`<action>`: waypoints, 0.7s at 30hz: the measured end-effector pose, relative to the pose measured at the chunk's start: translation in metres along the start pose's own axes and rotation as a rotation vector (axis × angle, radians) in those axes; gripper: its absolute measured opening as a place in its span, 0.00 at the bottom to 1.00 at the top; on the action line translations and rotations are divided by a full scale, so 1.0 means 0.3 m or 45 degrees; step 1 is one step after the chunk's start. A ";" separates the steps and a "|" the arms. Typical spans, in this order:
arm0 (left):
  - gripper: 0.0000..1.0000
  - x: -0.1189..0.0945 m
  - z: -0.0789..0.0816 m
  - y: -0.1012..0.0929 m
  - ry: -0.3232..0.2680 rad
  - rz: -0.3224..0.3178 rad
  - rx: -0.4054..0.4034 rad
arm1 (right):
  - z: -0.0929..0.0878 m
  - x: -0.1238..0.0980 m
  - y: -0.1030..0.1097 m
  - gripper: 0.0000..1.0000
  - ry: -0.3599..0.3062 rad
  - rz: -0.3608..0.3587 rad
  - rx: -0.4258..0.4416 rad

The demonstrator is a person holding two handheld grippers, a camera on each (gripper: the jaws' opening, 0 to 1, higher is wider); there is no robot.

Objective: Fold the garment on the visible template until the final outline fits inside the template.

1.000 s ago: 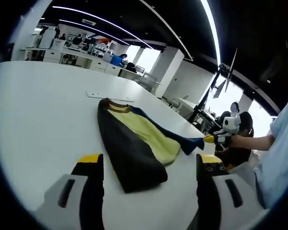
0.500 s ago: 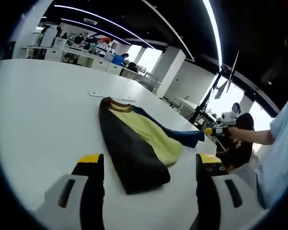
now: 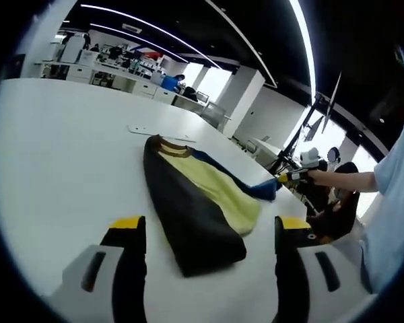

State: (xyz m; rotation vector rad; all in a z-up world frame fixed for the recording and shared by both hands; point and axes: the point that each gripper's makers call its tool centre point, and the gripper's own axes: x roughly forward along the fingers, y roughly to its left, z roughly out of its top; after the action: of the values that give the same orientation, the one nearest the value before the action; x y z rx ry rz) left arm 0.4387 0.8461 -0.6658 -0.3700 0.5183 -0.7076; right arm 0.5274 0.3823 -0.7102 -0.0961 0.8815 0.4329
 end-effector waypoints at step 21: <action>0.75 0.015 -0.004 0.078 -0.033 0.063 -0.057 | -0.020 0.097 -0.296 0.00 0.286 -0.200 0.021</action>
State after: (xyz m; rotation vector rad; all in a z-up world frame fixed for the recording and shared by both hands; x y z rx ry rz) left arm 0.4530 0.8592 -0.6796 -0.4068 0.5176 -0.6433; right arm 0.5751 0.3095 -0.7447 -0.2001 1.0896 0.2706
